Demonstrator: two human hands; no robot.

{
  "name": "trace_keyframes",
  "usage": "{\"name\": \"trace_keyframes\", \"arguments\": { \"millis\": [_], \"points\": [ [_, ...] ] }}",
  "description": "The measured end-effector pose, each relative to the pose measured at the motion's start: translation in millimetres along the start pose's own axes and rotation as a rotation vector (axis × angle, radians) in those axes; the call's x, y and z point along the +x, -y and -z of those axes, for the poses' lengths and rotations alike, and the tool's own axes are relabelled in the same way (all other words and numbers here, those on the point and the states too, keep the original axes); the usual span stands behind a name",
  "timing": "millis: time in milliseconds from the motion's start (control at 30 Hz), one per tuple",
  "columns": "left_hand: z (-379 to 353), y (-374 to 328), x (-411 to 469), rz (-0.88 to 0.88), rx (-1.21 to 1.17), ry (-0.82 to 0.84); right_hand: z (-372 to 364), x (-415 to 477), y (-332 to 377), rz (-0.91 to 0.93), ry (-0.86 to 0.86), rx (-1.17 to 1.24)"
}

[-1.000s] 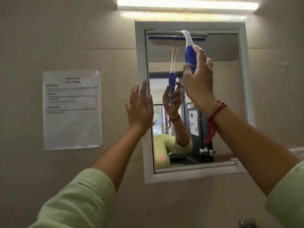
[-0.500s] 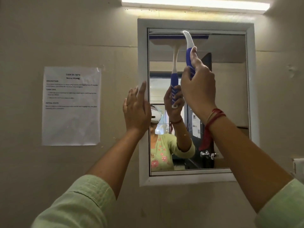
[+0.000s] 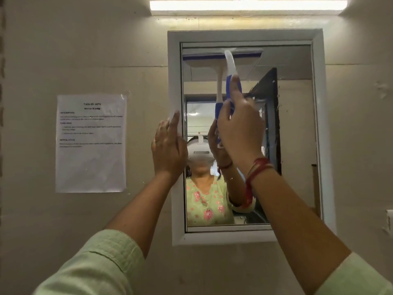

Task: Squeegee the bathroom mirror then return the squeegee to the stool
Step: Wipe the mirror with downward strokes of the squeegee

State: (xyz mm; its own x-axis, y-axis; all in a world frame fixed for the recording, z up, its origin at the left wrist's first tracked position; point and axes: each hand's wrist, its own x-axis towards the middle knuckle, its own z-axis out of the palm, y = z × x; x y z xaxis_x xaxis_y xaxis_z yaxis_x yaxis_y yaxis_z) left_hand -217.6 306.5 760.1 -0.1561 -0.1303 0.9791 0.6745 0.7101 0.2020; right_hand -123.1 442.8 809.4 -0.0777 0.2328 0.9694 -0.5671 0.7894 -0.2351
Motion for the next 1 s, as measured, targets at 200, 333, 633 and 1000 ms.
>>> {"name": "trace_keyframes", "arguments": {
  "millis": [200,333,633,1000],
  "points": [
    [0.5,-3.1,-0.9,0.004,0.027,-0.006,0.7,-6.0,-0.1,0.000,0.003,0.040],
    [1.0,-3.2,-0.7,0.004,0.055,-0.005,-5.6,15.2,7.5,-0.019,-0.017,0.106],
    [-0.2,-5.3,-2.1,-0.006,0.076,-0.026,-10.5,-22.9,-4.1,-0.017,-0.005,0.050],
    [-2.8,-6.1,-4.0,-0.002,0.126,-0.045,-12.4,-37.7,-11.7,0.003,0.033,0.063]
  ]
}}
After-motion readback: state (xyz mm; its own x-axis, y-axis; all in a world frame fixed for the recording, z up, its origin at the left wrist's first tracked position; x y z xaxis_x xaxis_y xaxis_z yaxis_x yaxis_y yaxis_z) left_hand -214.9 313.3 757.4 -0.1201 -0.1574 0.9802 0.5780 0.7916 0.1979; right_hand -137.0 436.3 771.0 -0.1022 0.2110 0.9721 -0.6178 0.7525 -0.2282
